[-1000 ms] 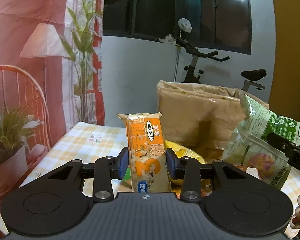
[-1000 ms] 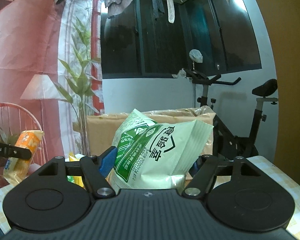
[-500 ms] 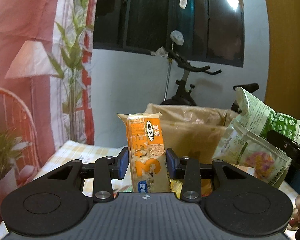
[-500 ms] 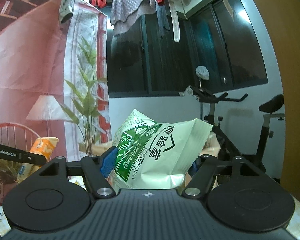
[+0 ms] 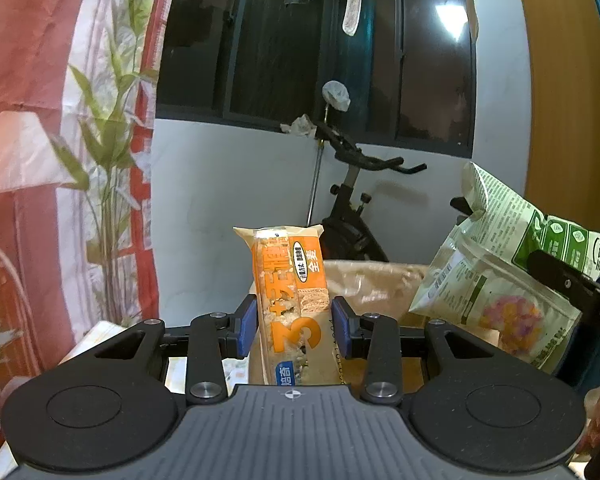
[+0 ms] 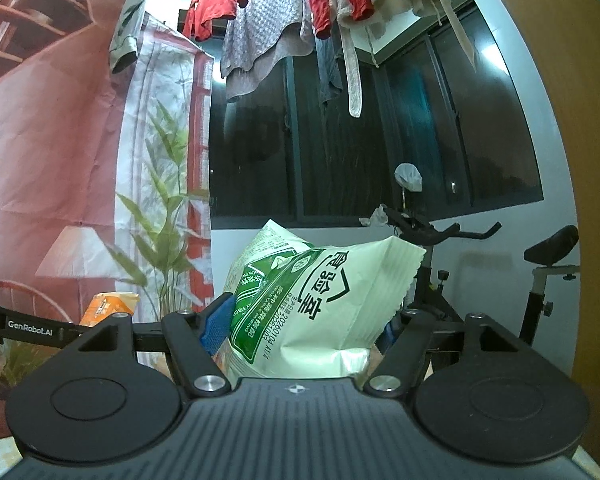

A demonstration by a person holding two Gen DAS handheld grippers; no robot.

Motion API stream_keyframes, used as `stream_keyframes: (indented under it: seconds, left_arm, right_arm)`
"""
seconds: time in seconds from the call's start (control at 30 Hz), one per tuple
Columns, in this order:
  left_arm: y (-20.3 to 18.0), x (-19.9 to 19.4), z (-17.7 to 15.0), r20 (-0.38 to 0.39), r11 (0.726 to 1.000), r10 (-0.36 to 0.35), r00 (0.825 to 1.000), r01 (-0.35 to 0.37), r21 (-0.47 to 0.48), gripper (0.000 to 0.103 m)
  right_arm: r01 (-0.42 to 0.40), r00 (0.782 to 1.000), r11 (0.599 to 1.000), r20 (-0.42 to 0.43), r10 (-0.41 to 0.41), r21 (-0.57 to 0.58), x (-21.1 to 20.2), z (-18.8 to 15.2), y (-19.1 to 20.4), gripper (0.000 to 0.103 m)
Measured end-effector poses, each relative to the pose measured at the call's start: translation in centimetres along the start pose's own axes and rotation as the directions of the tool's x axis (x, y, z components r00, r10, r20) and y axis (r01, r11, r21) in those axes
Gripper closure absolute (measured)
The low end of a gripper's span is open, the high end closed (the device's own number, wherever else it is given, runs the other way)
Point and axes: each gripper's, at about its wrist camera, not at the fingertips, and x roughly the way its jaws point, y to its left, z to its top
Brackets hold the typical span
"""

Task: Organize snacks
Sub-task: 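Carry the snack bar and white-green bag into the box and open both grippers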

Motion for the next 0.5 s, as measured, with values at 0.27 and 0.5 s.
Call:
stream_keyframes:
  seconds: [0.27,0.5]
  left_arm:
    - [-0.9,3.6,2.2,-0.002,0.999,-0.032,0.999,0.032,0.002,0.062]
    - [-1.1,8.6,3.8,0.0,0.999,-0.041,0.999,0.041,-0.015,0.062]
  right_arm:
    - [0.003,1.0,1.0,0.02,-0.003,-0.004,3.1,1.5,-1.5,0.033]
    - [0.038,0.991,0.999,-0.13,-0.038,0.002,10.1,1.4,-3.6,0.035]
